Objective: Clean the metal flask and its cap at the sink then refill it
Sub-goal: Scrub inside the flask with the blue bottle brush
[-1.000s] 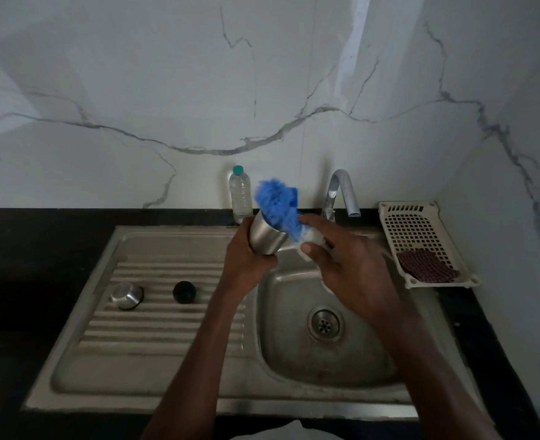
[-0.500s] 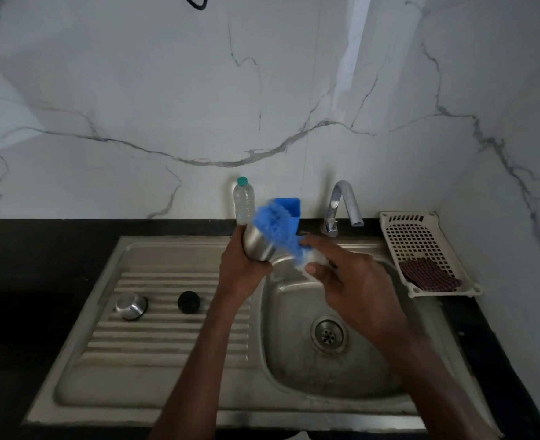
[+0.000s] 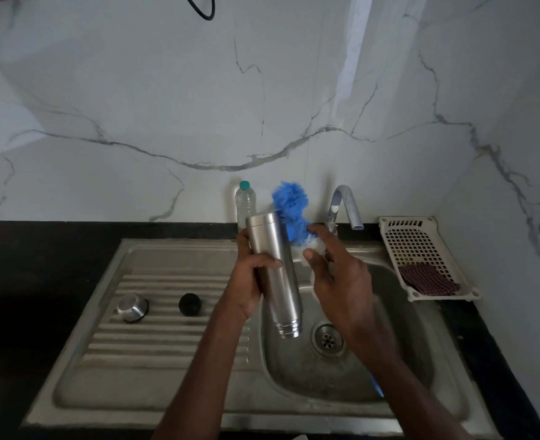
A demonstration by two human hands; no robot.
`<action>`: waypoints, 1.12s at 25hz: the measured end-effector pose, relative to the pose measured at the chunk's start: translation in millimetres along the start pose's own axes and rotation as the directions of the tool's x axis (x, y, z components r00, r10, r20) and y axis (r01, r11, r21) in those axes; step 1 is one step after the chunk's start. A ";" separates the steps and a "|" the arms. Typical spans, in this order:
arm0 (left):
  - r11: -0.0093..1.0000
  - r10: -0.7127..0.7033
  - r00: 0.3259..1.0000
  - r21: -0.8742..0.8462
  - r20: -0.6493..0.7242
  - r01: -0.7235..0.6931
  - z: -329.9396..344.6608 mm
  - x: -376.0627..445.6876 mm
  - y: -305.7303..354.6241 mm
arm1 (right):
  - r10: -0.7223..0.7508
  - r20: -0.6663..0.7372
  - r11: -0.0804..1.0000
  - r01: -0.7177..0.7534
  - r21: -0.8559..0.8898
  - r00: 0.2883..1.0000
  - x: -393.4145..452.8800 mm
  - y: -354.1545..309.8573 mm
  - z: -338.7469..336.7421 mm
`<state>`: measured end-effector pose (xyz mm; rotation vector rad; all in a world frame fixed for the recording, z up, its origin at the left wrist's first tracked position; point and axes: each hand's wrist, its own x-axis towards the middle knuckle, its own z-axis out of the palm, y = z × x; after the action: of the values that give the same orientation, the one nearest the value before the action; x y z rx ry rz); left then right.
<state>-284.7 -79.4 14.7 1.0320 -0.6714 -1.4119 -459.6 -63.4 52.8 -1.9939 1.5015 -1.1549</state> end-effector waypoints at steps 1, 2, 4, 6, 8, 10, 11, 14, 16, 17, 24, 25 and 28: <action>0.995 -0.004 1.000 -0.101 -0.006 0.004 3.0 -1.9 0.7 | -0.061 -0.004 0.998 0.061 -0.031 0.998 -4.2 -3.9 2.2; 0.986 -0.007 1.000 -0.169 -0.012 0.005 5.6 -3.3 2.6 | -0.096 -0.007 0.995 0.096 -0.039 0.995 -7.2 -5.8 2.3; 0.987 -0.001 1.000 -0.162 -0.014 -0.002 10.3 -3.4 4.4 | -0.050 -0.021 0.999 0.050 -0.011 0.999 -6.7 -2.0 0.2; 0.992 0.033 0.999 -0.122 -0.042 -0.038 15.1 -0.6 5.2 | -0.045 -0.024 0.999 0.044 -0.017 0.999 -6.3 -1.6 -2.3; 0.989 0.046 0.994 -0.137 -0.099 -0.059 19.7 1.7 8.4 | -0.137 -0.002 0.988 0.137 -0.069 0.991 -10.6 -3.4 -0.3; 0.989 0.057 0.989 -0.129 -0.138 -0.075 19.7 0.5 11.0 | -0.085 -0.016 0.996 0.085 -0.028 0.996 -9.8 -1.4 2.8; 0.990 0.061 0.987 -0.116 -0.147 -0.078 19.0 -0.7 11.4 | -0.042 -0.028 0.999 0.043 0.010 0.999 -7.2 2.0 3.5; 0.990 0.027 0.990 -0.132 -0.139 -0.045 19.8 -0.8 14.0 | -0.054 -0.038 0.993 0.057 0.101 0.998 -7.8 2.3 2.4; 0.995 0.013 0.988 -0.095 -0.154 -0.028 22.7 0.6 16.7 | -0.092 -0.033 0.991 0.094 0.094 0.995 -12.5 -3.2 0.2; 0.998 0.005 0.986 -0.064 -0.169 -0.016 23.0 1.0 16.9 | -0.098 -0.031 0.992 0.100 0.071 0.995 -12.9 -2.3 1.3; 0.981 0.159 0.985 0.122 -0.070 -0.150 32.6 2.2 15.5 | 0.057 -0.098 0.980 -0.037 0.194 0.994 -19.7 3.3 11.9; 0.977 0.177 0.981 0.138 -0.081 -0.165 34.4 4.7 17.0 | 0.036 -0.104 0.982 -0.016 0.187 0.994 -22.6 1.3 10.7; 0.994 0.088 0.981 0.085 -0.172 -0.075 32.0 4.7 14.4 | 0.017 -0.069 0.997 -0.012 0.075 0.997 -18.4 4.7 14.1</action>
<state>-305.8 -91.5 40.5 1.1629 -0.6368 -1.2158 -452.8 -50.5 34.2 -1.9091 1.4818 -1.2680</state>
